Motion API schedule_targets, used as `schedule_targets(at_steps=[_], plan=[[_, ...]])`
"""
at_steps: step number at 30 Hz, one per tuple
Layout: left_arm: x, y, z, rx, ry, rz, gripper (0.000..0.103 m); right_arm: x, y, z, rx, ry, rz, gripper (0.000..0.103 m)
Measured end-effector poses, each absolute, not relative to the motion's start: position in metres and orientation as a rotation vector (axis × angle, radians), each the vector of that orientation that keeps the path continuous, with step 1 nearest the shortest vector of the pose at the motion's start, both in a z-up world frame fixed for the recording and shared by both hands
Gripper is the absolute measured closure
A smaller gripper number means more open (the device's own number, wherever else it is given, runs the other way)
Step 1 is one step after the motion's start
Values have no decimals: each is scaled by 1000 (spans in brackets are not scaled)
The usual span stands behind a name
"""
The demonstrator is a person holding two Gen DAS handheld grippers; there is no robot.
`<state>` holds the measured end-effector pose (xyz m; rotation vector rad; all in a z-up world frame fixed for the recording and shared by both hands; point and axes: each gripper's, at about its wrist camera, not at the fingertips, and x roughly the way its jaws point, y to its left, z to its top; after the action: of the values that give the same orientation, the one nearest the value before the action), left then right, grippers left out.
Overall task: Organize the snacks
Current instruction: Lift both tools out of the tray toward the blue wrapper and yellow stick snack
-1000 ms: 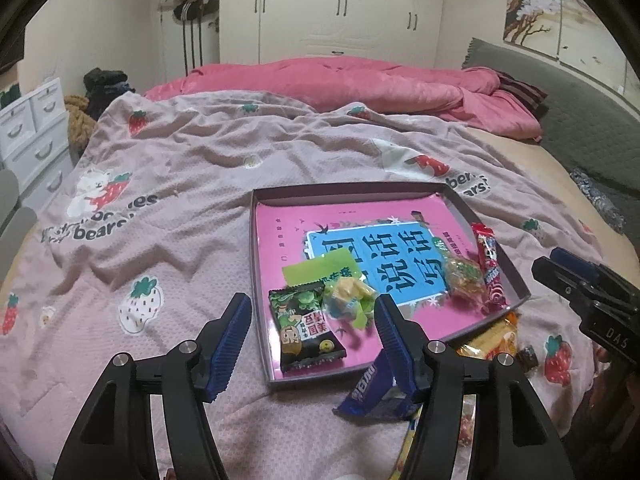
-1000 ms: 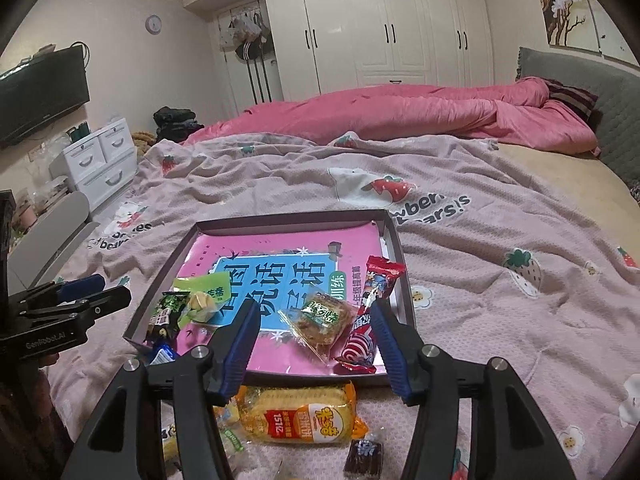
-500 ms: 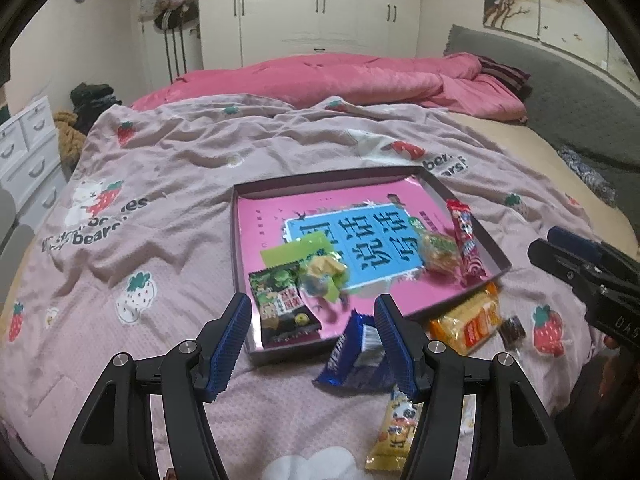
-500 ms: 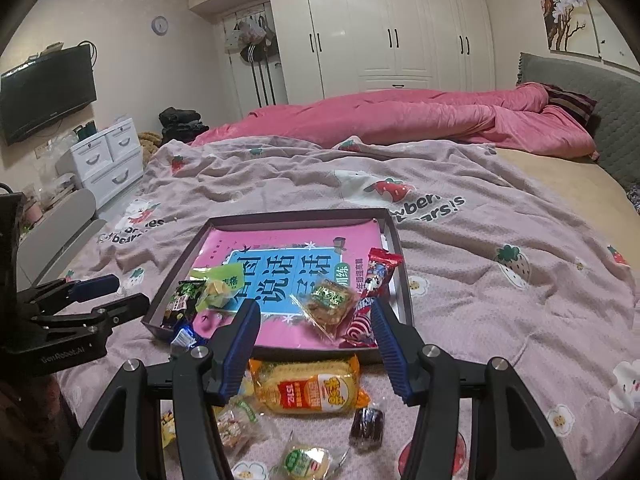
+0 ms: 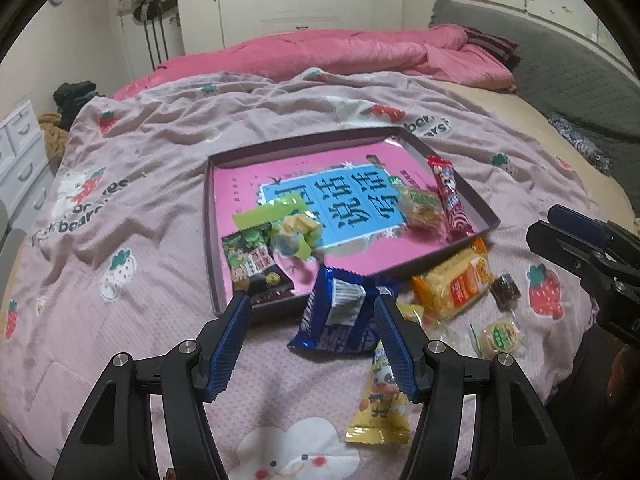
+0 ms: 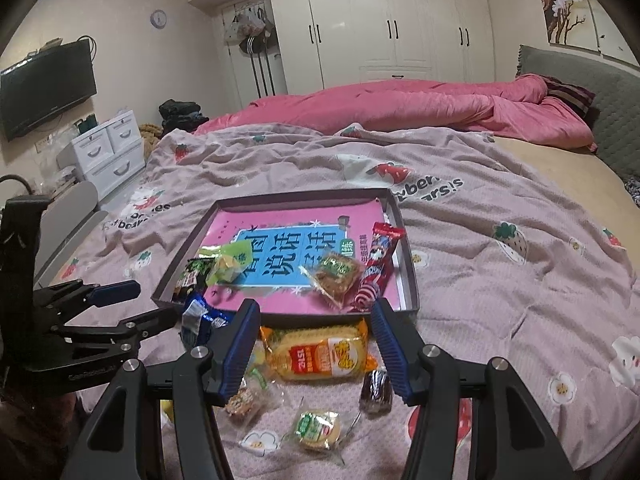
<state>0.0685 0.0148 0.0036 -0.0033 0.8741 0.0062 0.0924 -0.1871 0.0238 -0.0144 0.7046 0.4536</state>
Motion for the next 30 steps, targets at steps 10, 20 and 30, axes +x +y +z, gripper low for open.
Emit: schedule_targets(at_steps=[10,20,30], plan=[[69,7,-10,1,923,-30,37,84,-187,21,-28,721,455,46],[72,3,-26,-48,985,-80,37,81,-190,5,-21,807,438,46],[77,-2,-41,-64,1043,-113,37,79,-180,-21,-72,923,428,46]])
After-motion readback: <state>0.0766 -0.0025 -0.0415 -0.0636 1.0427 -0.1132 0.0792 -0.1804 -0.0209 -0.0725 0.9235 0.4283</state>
